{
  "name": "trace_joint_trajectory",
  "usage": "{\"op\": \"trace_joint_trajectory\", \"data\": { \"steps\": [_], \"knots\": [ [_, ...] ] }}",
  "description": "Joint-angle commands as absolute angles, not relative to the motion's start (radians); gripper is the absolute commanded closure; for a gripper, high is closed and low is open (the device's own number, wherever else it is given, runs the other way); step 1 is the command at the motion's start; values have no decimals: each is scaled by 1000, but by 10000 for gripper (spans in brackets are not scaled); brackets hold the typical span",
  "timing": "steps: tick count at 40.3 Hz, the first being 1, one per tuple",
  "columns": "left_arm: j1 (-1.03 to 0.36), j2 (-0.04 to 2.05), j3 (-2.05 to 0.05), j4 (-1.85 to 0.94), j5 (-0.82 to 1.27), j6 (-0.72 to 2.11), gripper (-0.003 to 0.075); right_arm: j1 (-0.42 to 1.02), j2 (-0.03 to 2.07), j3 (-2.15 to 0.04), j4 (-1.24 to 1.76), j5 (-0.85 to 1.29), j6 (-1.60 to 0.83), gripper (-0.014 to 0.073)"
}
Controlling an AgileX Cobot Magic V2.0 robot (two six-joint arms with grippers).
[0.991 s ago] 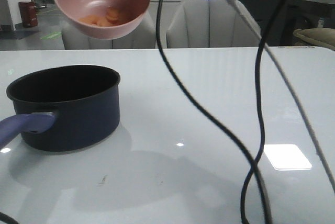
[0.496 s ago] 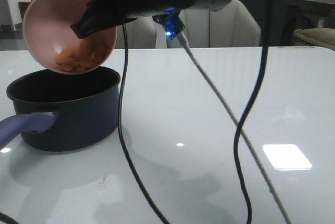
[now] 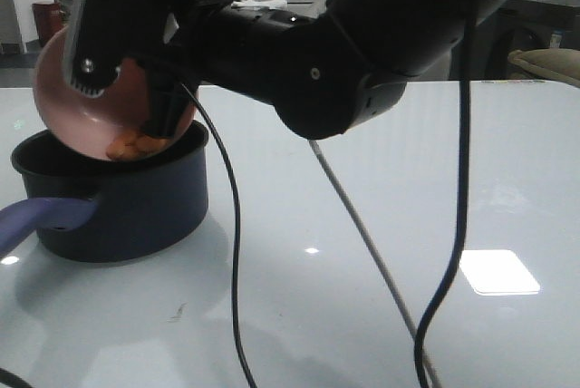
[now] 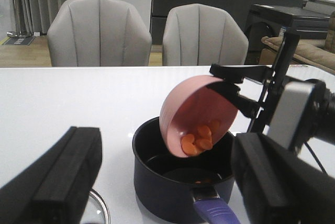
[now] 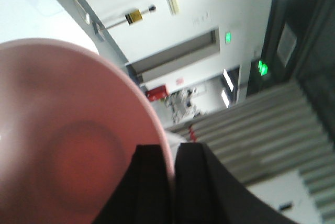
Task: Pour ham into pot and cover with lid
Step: 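Tilt the bowl with the right gripper to pour ham into pot, then carry the empty bowl back and lower it onto the table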
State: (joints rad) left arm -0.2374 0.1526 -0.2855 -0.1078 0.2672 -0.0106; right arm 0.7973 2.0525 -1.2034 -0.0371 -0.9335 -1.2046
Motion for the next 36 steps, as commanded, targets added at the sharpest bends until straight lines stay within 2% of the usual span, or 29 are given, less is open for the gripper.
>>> {"op": "trace_joint_trajectory", "data": {
  "steps": [1,23,30,36],
  "knots": [
    [-246,161,-313,-118,188,-13,155,797,1992,-1221,-131,-1044,-1283,459],
    [-246,161,-313,-118,188,-13,155,797,1993,-1222,-95,-1002,-1273,459],
    [-246,161,-313,-118,188,-13,155,797,1983,-1241,141,-1044,-900,459],
    [-246,161,-313,-118,188,-13,155,797,1936,-1242,226,-974,-512,459]
  ]
}}
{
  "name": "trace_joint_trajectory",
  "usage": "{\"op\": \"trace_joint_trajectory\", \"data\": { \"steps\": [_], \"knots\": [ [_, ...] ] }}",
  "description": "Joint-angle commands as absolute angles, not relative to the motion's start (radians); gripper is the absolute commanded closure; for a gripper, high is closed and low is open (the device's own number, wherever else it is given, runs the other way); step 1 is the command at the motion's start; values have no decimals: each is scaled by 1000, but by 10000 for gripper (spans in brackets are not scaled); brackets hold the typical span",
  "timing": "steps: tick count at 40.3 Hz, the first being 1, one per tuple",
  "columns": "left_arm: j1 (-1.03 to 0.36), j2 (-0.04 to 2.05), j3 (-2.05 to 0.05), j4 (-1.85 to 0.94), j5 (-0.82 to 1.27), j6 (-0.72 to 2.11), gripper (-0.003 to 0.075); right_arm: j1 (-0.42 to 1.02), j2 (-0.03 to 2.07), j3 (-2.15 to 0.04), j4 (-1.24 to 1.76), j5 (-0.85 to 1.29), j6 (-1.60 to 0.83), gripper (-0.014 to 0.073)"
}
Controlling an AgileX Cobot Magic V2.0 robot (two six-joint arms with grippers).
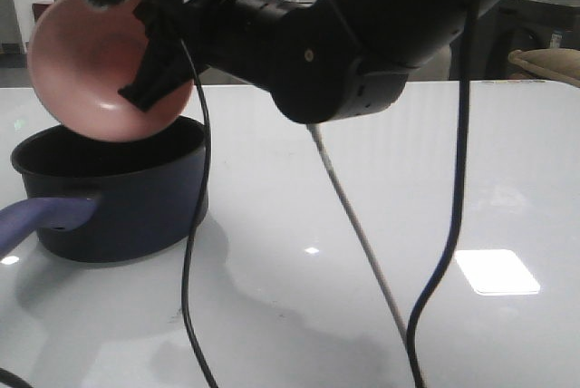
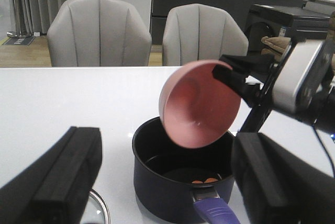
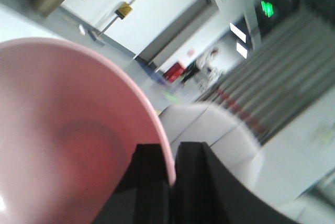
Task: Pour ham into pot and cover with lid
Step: 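Carry the empty bowl back and lower it onto the table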
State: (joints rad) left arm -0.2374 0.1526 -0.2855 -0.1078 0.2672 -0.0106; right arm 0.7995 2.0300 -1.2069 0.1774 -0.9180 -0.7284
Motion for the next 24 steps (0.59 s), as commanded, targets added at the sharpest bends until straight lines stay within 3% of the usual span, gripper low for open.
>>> {"op": "trace_joint_trajectory", "data": {
  "steps": [1,8,17,24],
  "knots": [
    [-246,161,-313,-118,188,-13,155,797,1923,-1242,236,-945,-438,459],
    [-246,161,-313,-118,188,-13,155,793,1835,-1242,264,-663,-183,459],
    [-246,161,-313,-118,188,-13,155,759,1696,-1242,265,-233,-181,459],
    [-246,161,-313,-118,188,-13,155,651,1582,-1242,265,73,-181,459]
  ]
}}
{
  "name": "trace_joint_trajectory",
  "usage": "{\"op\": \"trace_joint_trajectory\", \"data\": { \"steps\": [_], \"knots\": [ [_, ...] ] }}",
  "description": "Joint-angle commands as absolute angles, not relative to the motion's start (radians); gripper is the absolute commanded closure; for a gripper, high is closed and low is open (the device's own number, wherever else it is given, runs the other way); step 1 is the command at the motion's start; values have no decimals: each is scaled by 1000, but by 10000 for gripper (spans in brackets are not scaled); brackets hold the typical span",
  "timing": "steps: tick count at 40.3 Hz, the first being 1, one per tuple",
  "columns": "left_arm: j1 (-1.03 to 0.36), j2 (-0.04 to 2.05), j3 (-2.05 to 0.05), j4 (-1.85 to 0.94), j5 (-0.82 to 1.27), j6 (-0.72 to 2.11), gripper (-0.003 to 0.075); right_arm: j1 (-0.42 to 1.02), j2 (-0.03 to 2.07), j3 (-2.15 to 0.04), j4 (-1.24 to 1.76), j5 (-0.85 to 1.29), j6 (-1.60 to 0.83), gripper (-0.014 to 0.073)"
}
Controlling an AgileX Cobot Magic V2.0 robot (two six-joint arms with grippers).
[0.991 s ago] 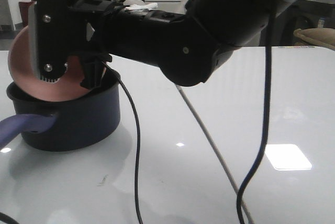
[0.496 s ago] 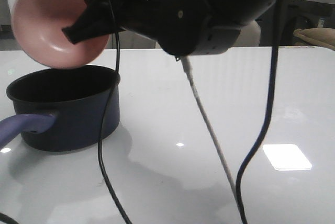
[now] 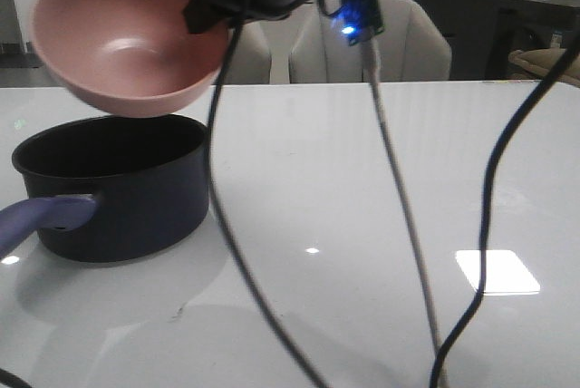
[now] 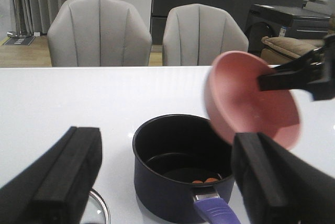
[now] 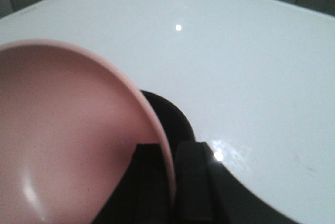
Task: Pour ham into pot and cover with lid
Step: 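Carry the empty bowl back and lower it onto the table, then open the right gripper and raise it away from the bowl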
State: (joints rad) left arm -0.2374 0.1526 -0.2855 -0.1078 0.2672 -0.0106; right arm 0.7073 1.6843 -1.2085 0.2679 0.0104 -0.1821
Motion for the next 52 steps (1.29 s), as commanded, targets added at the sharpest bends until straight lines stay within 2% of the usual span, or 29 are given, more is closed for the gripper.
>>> {"op": "trace_joint_trajectory", "data": {
  "steps": [1,9,18,28,38,41,49,52],
  "knots": [
    [-246,161,-313,-118,188,-13,155,626,1567,-1242,265,117,-181,459],
    [-246,161,-313,-118,188,-13,155,428,1522,-1242,265,356,-181,459],
    [-246,161,-313,-118,188,-13,155,248,1568,-1242,265,518,-181,459],
    [-246,161,-313,-118,188,-13,155,152,1674,-1242,290,562,-181,459],
    [-246,161,-313,-118,188,-13,155,145,1789,-1243,416,552,-181,451],
    [-246,161,-313,-118,188,-13,155,145,1807,-1245,418,550,-181,416],
    [-246,161,-313,-118,188,-13,155,145,1811,-1262,412,561,-194,226],
    [-246,161,-313,-118,188,-13,155,145,1803,-1289,384,594,-213,197]
  ]
}}
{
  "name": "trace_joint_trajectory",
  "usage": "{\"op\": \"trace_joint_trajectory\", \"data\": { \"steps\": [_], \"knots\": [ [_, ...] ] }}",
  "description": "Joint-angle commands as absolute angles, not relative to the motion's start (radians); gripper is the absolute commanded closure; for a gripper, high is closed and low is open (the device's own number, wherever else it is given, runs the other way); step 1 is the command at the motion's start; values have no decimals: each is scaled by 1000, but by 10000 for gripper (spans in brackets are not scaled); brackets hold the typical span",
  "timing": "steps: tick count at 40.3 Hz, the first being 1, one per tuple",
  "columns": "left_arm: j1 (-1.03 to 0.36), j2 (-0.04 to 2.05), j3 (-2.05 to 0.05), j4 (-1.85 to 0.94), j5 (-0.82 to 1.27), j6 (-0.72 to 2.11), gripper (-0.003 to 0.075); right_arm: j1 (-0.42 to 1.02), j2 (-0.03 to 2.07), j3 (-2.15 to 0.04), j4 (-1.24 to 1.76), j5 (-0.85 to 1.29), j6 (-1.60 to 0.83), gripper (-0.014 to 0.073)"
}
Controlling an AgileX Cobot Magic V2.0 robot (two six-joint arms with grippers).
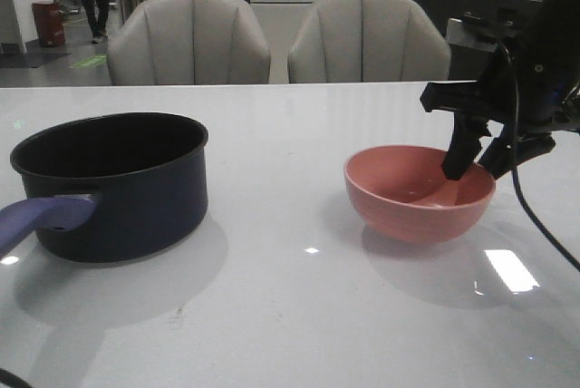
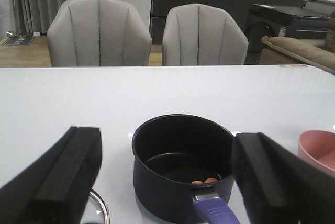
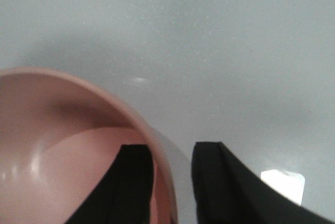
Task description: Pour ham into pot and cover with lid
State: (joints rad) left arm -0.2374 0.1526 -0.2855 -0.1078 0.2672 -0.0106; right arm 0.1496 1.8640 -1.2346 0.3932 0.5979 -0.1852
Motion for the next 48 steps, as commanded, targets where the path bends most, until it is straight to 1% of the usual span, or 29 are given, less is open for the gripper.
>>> {"op": "trace_joint_trajectory", "data": {
  "steps": [1,5,11,18,23,26,34,48],
  "knots": [
    [-246,161,-313,-118,188,-13,155,145,1798,-1297,371,611,-218,195],
    [-246,161,-313,-118,188,-13,155,145,1762,-1335,319,667,-240,193],
    [-246,161,-313,-118,188,-13,155,145,1640,-1341,254,693,-249,194],
    [-246,161,-313,-118,186,-13,155,146,1479,-1340,232,679,-249,194],
    [-246,161,-313,-118,186,-13,155,170,1350,-1298,233,616,-249,194],
    [-246,161,-313,-118,186,-13,155,193,1275,-1246,234,559,-249,194],
    [-246,161,-313,-118,186,-13,155,249,1065,-1027,234,347,-249,194],
    [-246,161,-313,-118,186,-13,155,249,657,-597,253,0,-249,194]
  ]
}}
